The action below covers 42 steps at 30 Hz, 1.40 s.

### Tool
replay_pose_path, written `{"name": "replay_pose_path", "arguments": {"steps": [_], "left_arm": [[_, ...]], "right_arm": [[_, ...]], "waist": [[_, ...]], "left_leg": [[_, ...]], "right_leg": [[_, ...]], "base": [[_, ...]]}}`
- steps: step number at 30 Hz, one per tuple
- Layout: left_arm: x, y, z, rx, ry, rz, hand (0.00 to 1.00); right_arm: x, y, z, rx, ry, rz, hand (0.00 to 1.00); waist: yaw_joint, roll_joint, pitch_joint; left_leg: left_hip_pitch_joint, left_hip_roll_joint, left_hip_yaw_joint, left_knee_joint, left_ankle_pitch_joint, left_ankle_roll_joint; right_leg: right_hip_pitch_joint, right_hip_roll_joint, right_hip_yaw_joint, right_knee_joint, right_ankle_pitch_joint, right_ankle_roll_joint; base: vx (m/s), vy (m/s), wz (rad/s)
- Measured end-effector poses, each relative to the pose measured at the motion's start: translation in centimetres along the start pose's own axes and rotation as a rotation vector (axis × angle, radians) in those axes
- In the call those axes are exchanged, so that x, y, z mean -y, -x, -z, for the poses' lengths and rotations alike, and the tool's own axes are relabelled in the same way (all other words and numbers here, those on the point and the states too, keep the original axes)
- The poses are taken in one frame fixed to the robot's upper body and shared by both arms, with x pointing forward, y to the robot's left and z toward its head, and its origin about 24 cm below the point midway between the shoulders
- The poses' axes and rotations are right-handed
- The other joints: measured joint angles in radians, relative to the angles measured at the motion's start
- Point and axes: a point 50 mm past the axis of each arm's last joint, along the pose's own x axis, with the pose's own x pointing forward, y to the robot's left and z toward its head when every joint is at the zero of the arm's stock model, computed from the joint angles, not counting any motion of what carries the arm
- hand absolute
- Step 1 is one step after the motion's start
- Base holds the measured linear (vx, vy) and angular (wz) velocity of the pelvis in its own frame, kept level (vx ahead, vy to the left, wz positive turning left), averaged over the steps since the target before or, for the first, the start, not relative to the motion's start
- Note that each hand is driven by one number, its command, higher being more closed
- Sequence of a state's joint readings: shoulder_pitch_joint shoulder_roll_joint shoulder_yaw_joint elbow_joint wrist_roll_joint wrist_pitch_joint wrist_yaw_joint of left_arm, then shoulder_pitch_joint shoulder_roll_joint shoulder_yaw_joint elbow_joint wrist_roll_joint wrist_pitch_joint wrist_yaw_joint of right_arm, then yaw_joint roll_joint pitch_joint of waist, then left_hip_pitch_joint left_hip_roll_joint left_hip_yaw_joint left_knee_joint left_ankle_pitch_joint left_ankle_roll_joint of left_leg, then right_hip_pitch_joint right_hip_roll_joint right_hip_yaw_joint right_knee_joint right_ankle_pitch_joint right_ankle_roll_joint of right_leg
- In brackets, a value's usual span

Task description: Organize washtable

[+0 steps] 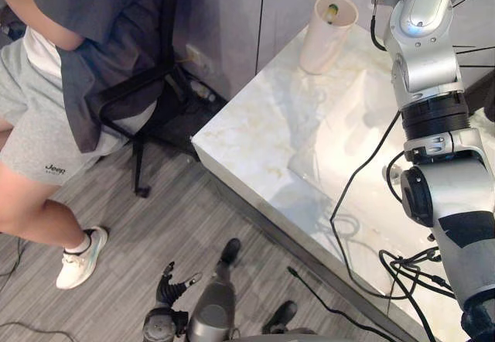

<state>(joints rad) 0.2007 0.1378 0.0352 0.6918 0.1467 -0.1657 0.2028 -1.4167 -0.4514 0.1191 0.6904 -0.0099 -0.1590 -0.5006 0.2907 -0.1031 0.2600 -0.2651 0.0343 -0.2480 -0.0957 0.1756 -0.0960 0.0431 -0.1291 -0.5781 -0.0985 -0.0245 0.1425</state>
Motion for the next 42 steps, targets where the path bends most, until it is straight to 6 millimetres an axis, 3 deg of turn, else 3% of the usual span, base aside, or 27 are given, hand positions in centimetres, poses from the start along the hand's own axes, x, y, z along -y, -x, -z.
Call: {"name": "replay_pose_path", "arguments": {"steps": [7,8,12,28,36,39,42], "left_arm": [[0.2,-0.4,-0.4,0.010,0.015,0.006,0.00],[0.3,-0.4,-0.5,0.015,0.012,0.009,0.00],[0.5,-0.4,-0.7,0.022,0.015,0.005,0.00],[0.7,-0.4,-0.4,0.007,0.032,0.013,0.00],[0.6,-0.3,0.2,-0.020,0.020,0.015,0.00],[0.4,-0.2,0.7,-0.048,0.012,0.015,0.00],[0.0,-0.1,1.7,-0.089,0.003,0.018,0.00]], "right_arm": [[-0.4,-0.2,-0.6,0.012,0.004,-0.017,1.00],[-0.5,-0.2,-0.6,0.012,0.004,-0.021,0.00],[-0.7,-0.1,-0.6,0.012,0.004,-0.030,0.00],[-0.6,0.0,-0.3,-0.001,-0.005,-0.020,0.00],[2.1,0.6,-0.4,0.072,-0.002,0.021,0.00],[3.0,0.3,-2.7,0.179,-0.024,0.012,0.00],[5.1,0.6,-5.3,0.342,0.006,-0.004,0.00]], "waist": [[0.007,0.009,0.033],[0.013,0.012,0.037],[0.026,0.023,0.053],[0.014,0.024,0.056],[-0.024,0.022,0.055],[-0.060,0.018,0.049],[-0.102,0.001,0.021]], "left_leg": [[-0.021,-0.001,-0.024,0.000,0.002,-0.002],[-0.021,-0.001,-0.024,0.000,0.002,-0.002],[-0.025,-0.001,-0.029,0.000,0.003,-0.003],[-0.010,0.000,-0.019,0.000,0.003,-0.003],[0.039,0.001,0.004,0.000,0.002,-0.003],[0.061,0.004,0.023,0.000,0.002,-0.003],[0.071,0.011,0.051,0.000,0.001,-0.003]], "right_leg": [[-0.012,0.005,-0.025,0.000,0.000,0.000],[-0.012,0.005,-0.025,0.000,-0.001,0.001],[-0.014,0.006,-0.031,0.000,-0.003,0.003],[-0.011,0.002,-0.025,0.000,-0.003,0.003],[0.030,-0.002,-0.012,0.000,-0.003,0.004],[0.042,-0.005,0.007,0.000,-0.003,0.004],[0.038,-0.006,0.032,0.000,0.001,0.002]], "base": [[0.00,0.024,0.07],[0.00,0.033,0.01],[-0.01,0.035,0.03],[-0.01,0.042,-0.02],[-0.03,0.044,-0.06],[-0.04,0.039,-0.18],[-0.03,0.034,-0.21]]}}
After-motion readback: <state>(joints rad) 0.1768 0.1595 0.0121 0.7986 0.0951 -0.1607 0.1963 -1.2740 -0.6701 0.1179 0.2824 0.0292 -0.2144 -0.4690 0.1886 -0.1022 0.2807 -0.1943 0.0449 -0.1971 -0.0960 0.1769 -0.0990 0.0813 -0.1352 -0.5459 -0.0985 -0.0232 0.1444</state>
